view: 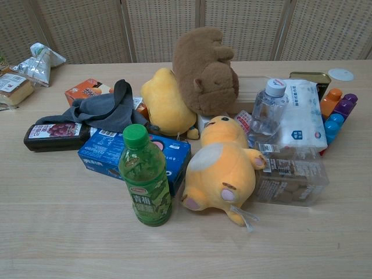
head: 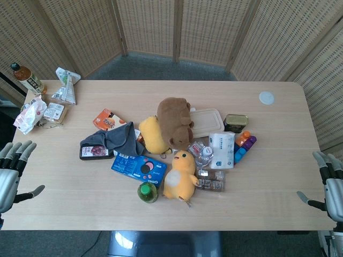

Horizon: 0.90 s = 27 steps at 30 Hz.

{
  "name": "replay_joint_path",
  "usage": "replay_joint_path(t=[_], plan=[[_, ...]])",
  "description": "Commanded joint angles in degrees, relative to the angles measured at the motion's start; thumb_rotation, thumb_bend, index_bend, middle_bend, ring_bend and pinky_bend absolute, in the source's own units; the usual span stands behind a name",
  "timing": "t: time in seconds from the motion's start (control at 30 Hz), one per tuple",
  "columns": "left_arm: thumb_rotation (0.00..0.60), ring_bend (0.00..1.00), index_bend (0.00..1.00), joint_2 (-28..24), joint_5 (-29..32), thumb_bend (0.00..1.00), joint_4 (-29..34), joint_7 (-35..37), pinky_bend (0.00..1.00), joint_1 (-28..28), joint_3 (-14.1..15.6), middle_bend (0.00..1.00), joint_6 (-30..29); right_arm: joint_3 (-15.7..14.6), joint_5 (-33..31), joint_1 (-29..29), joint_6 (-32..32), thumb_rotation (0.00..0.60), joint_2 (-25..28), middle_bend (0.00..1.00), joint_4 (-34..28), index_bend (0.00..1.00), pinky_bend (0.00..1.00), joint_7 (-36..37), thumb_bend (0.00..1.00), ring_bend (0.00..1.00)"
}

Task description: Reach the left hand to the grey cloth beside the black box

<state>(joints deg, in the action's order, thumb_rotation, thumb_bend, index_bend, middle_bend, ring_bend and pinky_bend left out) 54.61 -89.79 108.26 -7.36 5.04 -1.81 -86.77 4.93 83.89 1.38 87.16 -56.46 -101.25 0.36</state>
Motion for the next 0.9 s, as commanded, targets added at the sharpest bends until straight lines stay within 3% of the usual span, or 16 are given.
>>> replay_joint_path(t=[0.03, 0.37, 0.67, 0.77, 0.9], plan=[[0.600, 0.00, 0.00, 0.0, -0.2, 0.12, -0.1, -0.3, 0.00, -0.1, 0.1, 0.00, -0.1, -0.1, 0.1, 0.0, -0.1, 0.600, 0.1, 0.00, 0.0, 0.00, 0.00, 0.1, 0.00, 0.00], [0.600, 0.00, 0.00, 1.4, 1.0, 0.12, -1.3, -2.3, 0.00, 1.4, 0.0, 0.00, 2.9, 0.4, -0.4, -0.1, 0.4, 0.600, 0.4, 0.00, -0.2, 0.00, 0.00, 0.6, 0.00, 0.00], [0.600, 0.00, 0.00, 2.8, 12.1, 0.12, -1.1, -14.8, 0.00, 13.5, -6.6, 0.00, 18.1, 0.3, 0.3, -0.4, 0.9, 0.600, 1.1, 0.00, -0.8, 0.00, 0.00, 1.7, 0.00, 0.00], [0.600, 0.00, 0.00, 4.4, 10.2, 0.12, -5.9, -16.0, 0.00, 19.5, -7.5, 0.00, 24.8, 0.4, 0.2, -0.4, 1.0, 0.600, 1.3, 0.00, -0.9, 0.00, 0.00, 1.9, 0.00, 0.00], [0.600, 0.00, 0.00, 7.2, 2.2, 0.12, -16.6, -10.6, 0.00, 26.5, -6.7, 0.00, 31.3, 0.5, 0.1, -0.4, 1.0, 0.600, 1.5, 0.00, -0.8, 0.00, 0.00, 2.1, 0.00, 0.00]])
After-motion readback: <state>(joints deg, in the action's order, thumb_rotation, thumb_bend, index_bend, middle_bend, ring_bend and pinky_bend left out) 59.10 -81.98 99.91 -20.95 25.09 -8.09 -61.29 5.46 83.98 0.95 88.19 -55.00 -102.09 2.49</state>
